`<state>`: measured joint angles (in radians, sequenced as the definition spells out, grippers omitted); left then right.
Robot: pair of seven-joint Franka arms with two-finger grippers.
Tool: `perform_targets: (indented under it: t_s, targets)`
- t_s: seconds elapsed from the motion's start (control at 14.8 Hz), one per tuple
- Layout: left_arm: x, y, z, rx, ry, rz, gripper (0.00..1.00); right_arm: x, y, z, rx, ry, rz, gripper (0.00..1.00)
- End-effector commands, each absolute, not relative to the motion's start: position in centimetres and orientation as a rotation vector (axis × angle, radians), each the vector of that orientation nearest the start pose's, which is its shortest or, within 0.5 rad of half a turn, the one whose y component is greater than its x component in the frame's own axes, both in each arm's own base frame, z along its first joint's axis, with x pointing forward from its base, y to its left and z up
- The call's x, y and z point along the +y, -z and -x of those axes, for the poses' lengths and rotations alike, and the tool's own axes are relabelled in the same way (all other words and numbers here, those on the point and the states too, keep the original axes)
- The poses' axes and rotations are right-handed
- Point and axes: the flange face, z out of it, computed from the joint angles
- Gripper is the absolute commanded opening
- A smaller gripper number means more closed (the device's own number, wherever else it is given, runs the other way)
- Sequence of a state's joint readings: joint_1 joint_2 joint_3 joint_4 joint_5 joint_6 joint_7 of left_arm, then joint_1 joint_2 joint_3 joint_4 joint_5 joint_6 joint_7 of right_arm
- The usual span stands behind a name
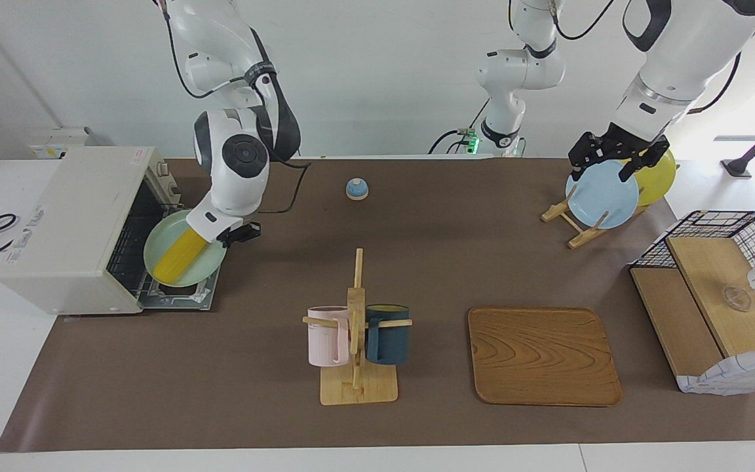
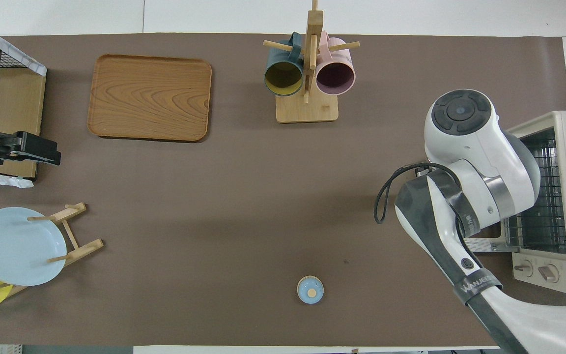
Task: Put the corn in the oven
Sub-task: 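Slide the plate into the oven and open the right gripper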
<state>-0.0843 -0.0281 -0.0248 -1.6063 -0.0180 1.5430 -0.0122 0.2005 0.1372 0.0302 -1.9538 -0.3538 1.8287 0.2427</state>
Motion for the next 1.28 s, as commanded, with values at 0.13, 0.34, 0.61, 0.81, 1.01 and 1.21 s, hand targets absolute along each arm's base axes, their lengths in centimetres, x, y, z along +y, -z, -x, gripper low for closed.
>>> perform_targets:
  t_s: [0.13,0.34,0.61,0.81,1.01,1.21]
  targets:
    - [-5.6,-62.2,-53.4,0.161,-0.043,3.133,1.00,5.9,-39.2,-53.8,-0.286,-0.304,3.489,0.00]
    - [-5.6,-62.2,-53.4,0.161,-0.043,3.133,1.00,3.9,-38.2,-53.3,-0.301,-0.310,3.474,0.00]
    - [-5.6,-62.2,-53.4,0.161,-0.043,3.133,1.00,2.2,-38.1,-53.2,-0.304,-0.335,3.465,0.00]
    - [-5.6,-62.2,-53.4,0.161,-0.043,3.133,1.00,1.4,-38.4,-53.1,-0.309,-0.345,3.462,0.00]
    - [-5.6,-62.2,-53.4,0.161,-0.043,3.133,1.00,-0.5,-38.5,-53.2,-0.332,-0.351,3.451,0.00]
    - [-5.6,-62.2,-53.4,0.161,-0.043,3.133,1.00,-2.5,-38.4,-53.3,-0.356,-0.357,3.436,0.00]
